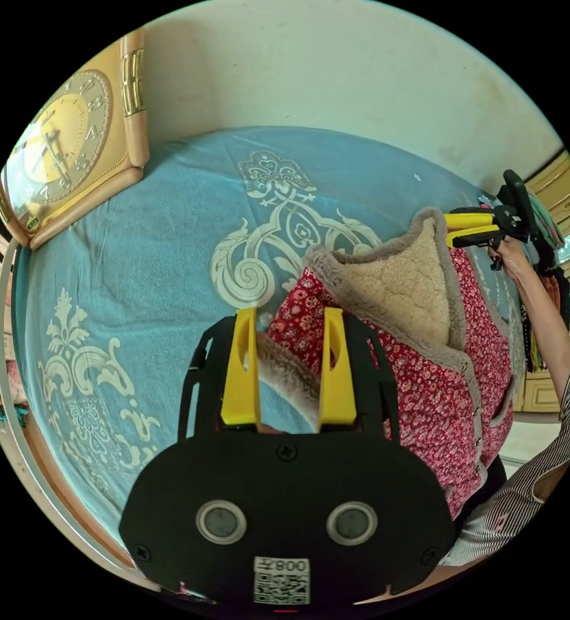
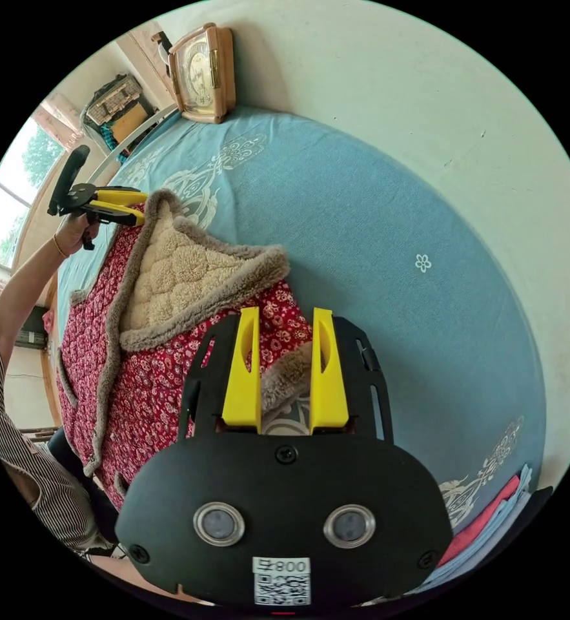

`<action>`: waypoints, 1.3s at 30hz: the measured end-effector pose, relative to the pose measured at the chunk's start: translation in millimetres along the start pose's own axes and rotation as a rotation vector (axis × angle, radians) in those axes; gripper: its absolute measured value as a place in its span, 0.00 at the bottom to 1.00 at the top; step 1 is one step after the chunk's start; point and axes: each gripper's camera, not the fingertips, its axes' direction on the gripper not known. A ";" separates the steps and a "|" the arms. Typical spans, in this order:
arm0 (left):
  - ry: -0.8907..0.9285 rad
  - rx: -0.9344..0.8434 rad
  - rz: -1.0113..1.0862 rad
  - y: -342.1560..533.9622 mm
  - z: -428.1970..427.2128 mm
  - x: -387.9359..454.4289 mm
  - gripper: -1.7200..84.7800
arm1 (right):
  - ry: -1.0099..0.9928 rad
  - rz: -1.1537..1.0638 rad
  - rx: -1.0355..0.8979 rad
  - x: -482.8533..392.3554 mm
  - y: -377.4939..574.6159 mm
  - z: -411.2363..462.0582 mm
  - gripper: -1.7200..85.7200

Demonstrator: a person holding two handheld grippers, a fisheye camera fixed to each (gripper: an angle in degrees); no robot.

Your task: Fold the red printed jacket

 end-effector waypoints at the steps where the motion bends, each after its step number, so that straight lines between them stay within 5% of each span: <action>1: -0.009 -0.015 0.004 -0.1 -2.9 2.3 0.16 | 0.004 -0.004 0.003 -3.0 -1.9 1.8 0.15; 12: -0.009 0.114 0.016 40.5 -100.7 47.6 0.04 | 0.068 -0.083 0.024 -58.3 21.2 -49.6 0.06; 25: 0.037 0.320 0.108 211.8 -292.3 168.3 0.04 | 0.028 -0.234 0.316 -204.7 206.3 -228.4 0.05; 39: 0.021 0.149 0.145 430.0 -313.4 302.5 0.05 | -0.047 -0.295 0.251 -329.6 425.0 -237.6 0.05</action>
